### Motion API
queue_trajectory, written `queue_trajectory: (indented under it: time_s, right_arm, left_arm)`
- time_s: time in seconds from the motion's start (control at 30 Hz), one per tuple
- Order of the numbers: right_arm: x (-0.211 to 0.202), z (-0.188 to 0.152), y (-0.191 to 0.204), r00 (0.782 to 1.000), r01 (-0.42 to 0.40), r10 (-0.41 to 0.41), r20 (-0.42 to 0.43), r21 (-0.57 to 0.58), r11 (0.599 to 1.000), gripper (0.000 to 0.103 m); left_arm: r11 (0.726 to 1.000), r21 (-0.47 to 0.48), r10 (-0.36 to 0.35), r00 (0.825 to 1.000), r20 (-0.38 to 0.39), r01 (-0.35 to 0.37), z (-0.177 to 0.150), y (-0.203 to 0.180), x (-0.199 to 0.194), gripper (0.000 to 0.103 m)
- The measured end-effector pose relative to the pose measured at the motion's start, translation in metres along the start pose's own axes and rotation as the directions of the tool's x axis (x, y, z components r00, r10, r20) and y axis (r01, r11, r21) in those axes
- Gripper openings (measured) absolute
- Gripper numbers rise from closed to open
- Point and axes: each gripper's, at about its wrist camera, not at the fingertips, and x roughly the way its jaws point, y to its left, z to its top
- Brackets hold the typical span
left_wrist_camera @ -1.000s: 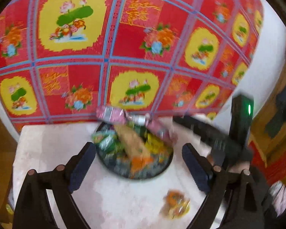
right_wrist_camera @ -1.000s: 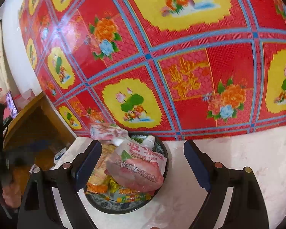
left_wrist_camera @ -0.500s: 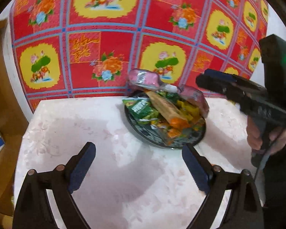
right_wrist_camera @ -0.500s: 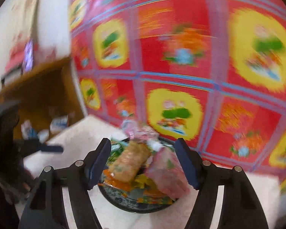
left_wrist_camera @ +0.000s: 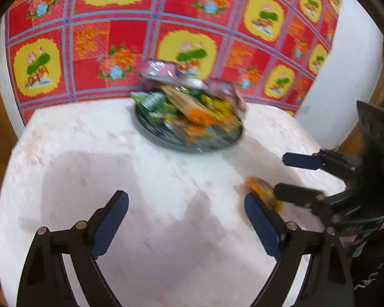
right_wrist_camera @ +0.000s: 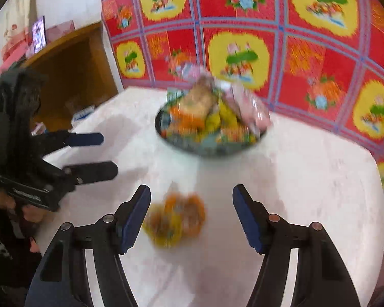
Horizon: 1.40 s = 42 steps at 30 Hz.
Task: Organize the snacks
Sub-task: 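Withdraw both tools from the plate toward the jelly cups on the table, then grasp the yellow jelly cup with the right tool while the left tool grasps the orange jelly cup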
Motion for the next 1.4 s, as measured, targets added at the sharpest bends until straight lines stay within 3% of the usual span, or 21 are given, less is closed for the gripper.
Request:
queue_trajectory:
  time_s: [0.07, 0.23, 0.3, 0.33, 0.5, 0.53, 0.57, 0.6, 0.63, 0.8, 0.93, 1.07, 1.17, 1.2, 1.4]
  right_arm:
    - [0.003, -0.01, 0.006, 0.999, 0.032, -0.033, -0.028, -0.012, 0.999, 0.062]
    - [0.01, -0.023, 0.018, 0.998, 0.024, -0.024, -0.065, 0.004, 1.0, 0.062]
    - [0.012, -0.025, 0.023, 0.997, 0.065, -0.065, -0.052, 0.008, 0.998, 0.062]
    - [0.015, -0.026, 0.025, 0.994, 0.097, -0.096, -0.052, 0.015, 0.995, 0.062]
    - [0.021, -0.018, 0.032, 0.986, 0.161, -0.158, -0.047, 0.072, 0.984, 0.062]
    - [0.021, -0.018, 0.031, 0.986, 0.164, -0.161, -0.044, 0.084, 0.983, 0.058]
    - [0.02, -0.018, 0.03, 0.985, 0.171, -0.168, -0.04, 0.097, 0.981, 0.05]
    - [0.019, -0.017, 0.03, 0.983, 0.18, -0.177, -0.037, 0.1, 0.979, 0.03]
    - [0.018, -0.018, 0.028, 0.98, 0.196, -0.193, -0.038, 0.102, 0.975, 0.022]
    - [0.006, -0.027, 0.018, 0.988, 0.156, -0.154, -0.025, 0.154, 0.976, 0.022]
    - [-0.012, -0.046, 0.006, 0.993, 0.119, -0.118, -0.017, 0.18, 0.976, 0.022]
    - [-0.02, -0.055, -0.009, 0.987, 0.161, -0.16, -0.018, 0.146, 0.976, 0.022]
    - [-0.019, -0.055, -0.017, 0.976, 0.216, -0.217, -0.01, 0.111, 0.97, 0.024]
    - [-0.019, -0.055, -0.02, 0.976, 0.219, -0.22, -0.003, 0.111, 0.97, 0.029]
    - [-0.022, -0.057, -0.034, 0.986, 0.158, -0.164, 0.024, 0.165, 0.974, 0.039]
  left_arm:
    - [1.0, 0.012, 0.012, 1.0, 0.001, -0.012, -0.008, -0.01, -0.003, 0.095]
    - [0.99, 0.065, 0.125, 0.991, 0.044, -0.127, -0.025, -0.027, -0.007, 0.095]
    - [0.965, 0.086, 0.243, 0.966, 0.086, -0.25, -0.028, -0.029, -0.006, 0.095]
    - [0.957, 0.09, 0.268, 0.958, 0.097, -0.277, -0.029, -0.029, -0.005, 0.095]
    - [0.979, 0.05, 0.193, 0.978, 0.076, -0.197, -0.03, -0.015, -0.005, 0.095]
    - [0.984, 0.032, 0.175, 0.983, 0.06, -0.177, -0.03, -0.012, -0.002, 0.095]
    - [0.986, 0.019, 0.163, 0.985, 0.049, -0.164, -0.03, -0.009, -0.001, 0.095]
    - [0.988, 0.003, 0.153, 0.987, 0.041, -0.153, -0.03, -0.007, 0.0, 0.095]
    - [0.99, -0.014, 0.14, 0.99, 0.035, -0.139, -0.029, -0.003, 0.0, 0.095]
    - [0.994, -0.043, 0.105, 0.994, 0.019, -0.104, -0.03, 0.001, 0.001, 0.095]
    - [0.993, -0.028, 0.119, 0.993, -0.011, -0.119, -0.028, -0.003, 0.006, 0.095]
    - [0.988, -0.01, 0.155, 0.985, -0.08, -0.156, -0.024, -0.012, 0.012, 0.095]
    - [0.993, 0.001, 0.117, 0.983, -0.142, -0.118, -0.019, -0.028, 0.018, 0.094]
    - [0.994, 0.015, 0.112, 0.982, -0.152, -0.111, -0.018, -0.037, 0.02, 0.094]
    - [0.98, 0.172, 0.112, 0.992, -0.065, -0.1, 0.003, -0.083, 0.034, 0.093]
